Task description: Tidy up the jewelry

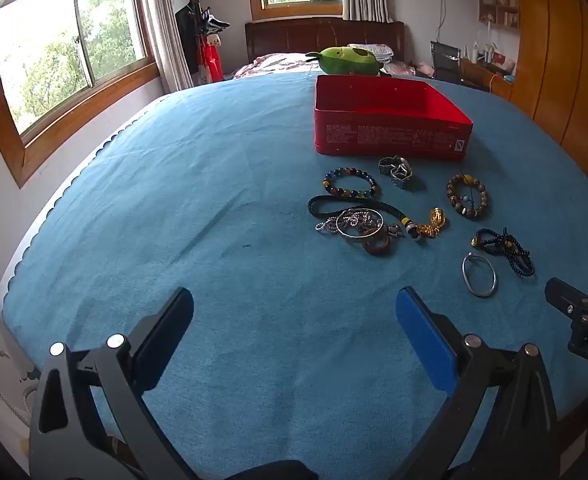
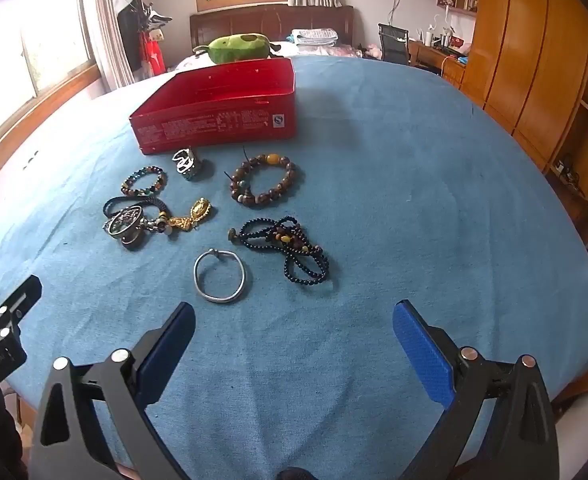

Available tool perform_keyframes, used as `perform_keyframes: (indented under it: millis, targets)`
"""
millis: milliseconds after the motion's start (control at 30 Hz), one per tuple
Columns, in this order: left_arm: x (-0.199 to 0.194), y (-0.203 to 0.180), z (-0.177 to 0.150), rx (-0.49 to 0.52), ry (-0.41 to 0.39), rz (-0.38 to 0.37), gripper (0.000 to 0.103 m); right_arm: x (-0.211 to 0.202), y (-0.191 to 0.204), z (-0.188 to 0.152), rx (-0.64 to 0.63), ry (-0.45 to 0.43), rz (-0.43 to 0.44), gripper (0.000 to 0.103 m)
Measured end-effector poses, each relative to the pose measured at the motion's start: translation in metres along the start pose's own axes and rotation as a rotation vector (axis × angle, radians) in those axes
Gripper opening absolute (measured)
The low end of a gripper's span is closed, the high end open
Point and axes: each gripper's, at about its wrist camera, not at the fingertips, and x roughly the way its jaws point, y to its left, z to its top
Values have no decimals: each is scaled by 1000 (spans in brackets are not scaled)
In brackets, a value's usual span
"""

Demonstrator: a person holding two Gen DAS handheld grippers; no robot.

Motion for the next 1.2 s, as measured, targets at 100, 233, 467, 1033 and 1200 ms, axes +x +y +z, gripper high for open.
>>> perform_keyframes:
  millis: [100, 233, 467, 1033, 1200]
  targets:
    - [0, 0, 0, -1, -1, -3, 100, 0, 0, 0, 2, -1, 1, 99]
    - [1, 0, 0, 0, -3, -3, 100, 1, -1, 0, 4, 2, -1, 99]
    - [1, -1, 0, 1, -5, -1, 100, 0, -1, 0, 4, 0, -1, 99]
    - [0, -1, 0, -1, -5, -1, 100, 0, 0, -1, 4, 0, 1, 99]
    - [1, -1, 0, 0, -5, -2, 100, 0, 1, -1, 4, 0, 0, 99]
